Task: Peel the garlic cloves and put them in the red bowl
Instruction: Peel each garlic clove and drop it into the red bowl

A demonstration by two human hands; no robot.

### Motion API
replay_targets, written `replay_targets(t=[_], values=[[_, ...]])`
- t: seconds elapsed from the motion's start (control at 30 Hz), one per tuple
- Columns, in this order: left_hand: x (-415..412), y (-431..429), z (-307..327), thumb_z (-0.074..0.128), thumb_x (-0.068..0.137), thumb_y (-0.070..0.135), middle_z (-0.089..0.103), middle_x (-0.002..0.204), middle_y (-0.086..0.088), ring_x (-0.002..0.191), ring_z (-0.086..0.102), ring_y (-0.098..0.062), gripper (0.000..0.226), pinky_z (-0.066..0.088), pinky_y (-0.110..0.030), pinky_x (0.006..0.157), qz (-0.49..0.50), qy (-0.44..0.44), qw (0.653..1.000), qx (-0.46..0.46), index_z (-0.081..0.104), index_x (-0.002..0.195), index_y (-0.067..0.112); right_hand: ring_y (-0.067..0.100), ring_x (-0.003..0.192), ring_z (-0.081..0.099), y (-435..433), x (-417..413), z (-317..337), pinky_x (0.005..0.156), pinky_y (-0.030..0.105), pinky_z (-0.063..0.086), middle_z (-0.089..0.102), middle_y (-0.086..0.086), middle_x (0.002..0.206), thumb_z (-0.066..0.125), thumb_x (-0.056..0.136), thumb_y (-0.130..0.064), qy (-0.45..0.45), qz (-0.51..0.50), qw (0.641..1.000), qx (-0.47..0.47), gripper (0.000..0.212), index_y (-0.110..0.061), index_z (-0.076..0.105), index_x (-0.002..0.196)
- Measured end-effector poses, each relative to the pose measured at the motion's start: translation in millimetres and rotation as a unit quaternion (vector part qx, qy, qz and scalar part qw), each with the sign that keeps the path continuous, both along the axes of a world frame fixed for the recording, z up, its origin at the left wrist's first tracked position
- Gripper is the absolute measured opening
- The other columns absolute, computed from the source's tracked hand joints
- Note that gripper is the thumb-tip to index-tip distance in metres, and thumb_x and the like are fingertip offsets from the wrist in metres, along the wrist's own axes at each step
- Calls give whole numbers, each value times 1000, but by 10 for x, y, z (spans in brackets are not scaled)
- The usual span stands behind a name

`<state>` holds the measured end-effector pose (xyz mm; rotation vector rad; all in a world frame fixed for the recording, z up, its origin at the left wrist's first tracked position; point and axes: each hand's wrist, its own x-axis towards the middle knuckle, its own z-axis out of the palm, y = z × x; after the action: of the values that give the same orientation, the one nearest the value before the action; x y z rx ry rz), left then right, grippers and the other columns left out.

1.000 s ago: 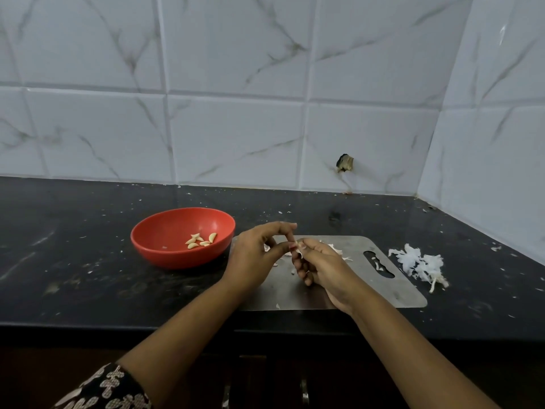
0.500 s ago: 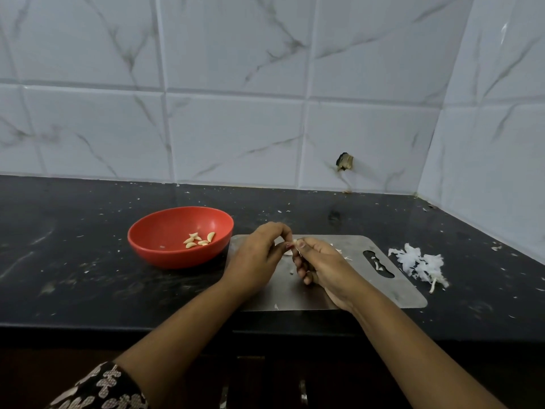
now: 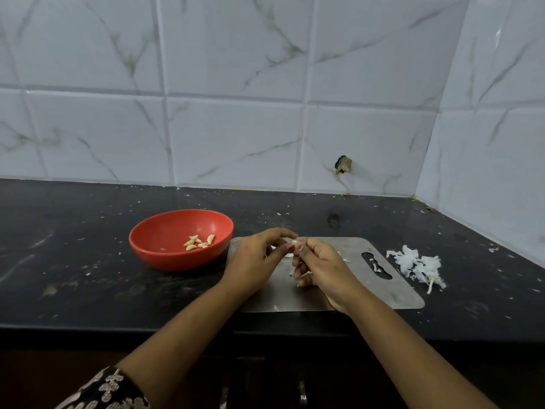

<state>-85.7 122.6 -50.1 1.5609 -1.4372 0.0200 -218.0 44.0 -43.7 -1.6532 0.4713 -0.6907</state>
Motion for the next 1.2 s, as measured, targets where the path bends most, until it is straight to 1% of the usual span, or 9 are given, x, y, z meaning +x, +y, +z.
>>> replay_targets(t=[0.07, 0.2, 0.33, 0.5, 0.63, 0.73, 0.87, 1.03, 1.2], values=[[-13, 12, 7, 59, 94, 19, 68, 86, 14, 75, 61, 1, 15, 45, -15, 68, 4, -25, 1000, 2, 68, 105, 24, 10, 56, 54, 12, 14, -3, 48, 21, 46, 53, 3, 73, 42, 104, -20, 12, -1, 1000, -21, 22, -11, 59, 94], [-32, 11, -4, 44, 100, 24, 66, 78, 10, 69, 59, -8, 12, 50, -37, 70, 47, -130, 990, 31, 57, 102, 22, 13, 53, 54, -11, 30, 26, 47, 22, 47, 50, 4, 69, 39, 105, -22, 55, 11, 998, -39, 27, -7, 55, 88], [-17, -2, -30, 31, 101, 31, 59, 68, 4, 64, 56, -13, 21, 46, -43, 71, 66, -184, 980, 43, 44, 87, 24, 14, 51, 57, -43, 63, 4, 46, 25, 49, 55, 5, 72, 39, 105, -21, 70, 9, 994, -84, 25, -7, 52, 88], [-16, 0, 4, 34, 103, 30, 54, 63, 5, 61, 53, -11, 29, 45, -36, 67, 36, -149, 987, 51, 40, 74, 31, 25, 55, 64, -53, 55, -66, 51, 28, 53, 62, 5, 75, 38, 104, -24, 95, -27, 971, -219, 24, -10, 51, 89], [-12, -11, 17, 38, 103, 26, 51, 60, 7, 59, 50, -6, 35, 40, -24, 60, 7, -70, 996, 58, 41, 69, 33, 9, 47, 58, -25, 48, -71, 48, 21, 49, 59, 10, 78, 38, 104, -27, 88, -36, 956, -278, 24, -8, 50, 97], [-19, -2, 14, 37, 103, 27, 54, 60, 4, 59, 52, -9, 33, 41, -23, 60, -18, -37, 998, 57, 46, 72, 29, 8, 51, 59, 2, 32, -59, 50, 22, 51, 57, 2, 81, 37, 104, -26, 91, -38, 950, -295, 20, -11, 50, 100], [-26, 0, 5, 37, 103, 25, 49, 60, 8, 58, 48, -3, 34, 37, -17, 58, -25, -46, 998, 42, 44, 70, 31, 16, 58, 63, 17, 23, -53, 59, 34, 57, 57, -1, 77, 36, 104, -26, 110, -46, 944, -308, 24, -10, 52, 94], [-2, -1, 28, 40, 102, 18, 46, 56, 11, 56, 48, -1, 36, 35, -14, 58, -52, -32, 998, 25, 47, 69, 29, 6, 57, 58, 26, 16, -49, 60, 22, 53, 60, -7, 76, 36, 104, -26, 131, -37, 944, -299, 24, -20, 52, 88], [30, -17, 14, 43, 101, 16, 49, 57, 13, 60, 49, -3, 38, 35, -14, 60, -46, -44, 998, 28, 51, 67, 30, 12, 65, 58, 39, -2, -46, 69, 40, 57, 58, -6, 74, 42, 102, -20, 115, -55, 931, -342, 25, -24, 53, 80]])
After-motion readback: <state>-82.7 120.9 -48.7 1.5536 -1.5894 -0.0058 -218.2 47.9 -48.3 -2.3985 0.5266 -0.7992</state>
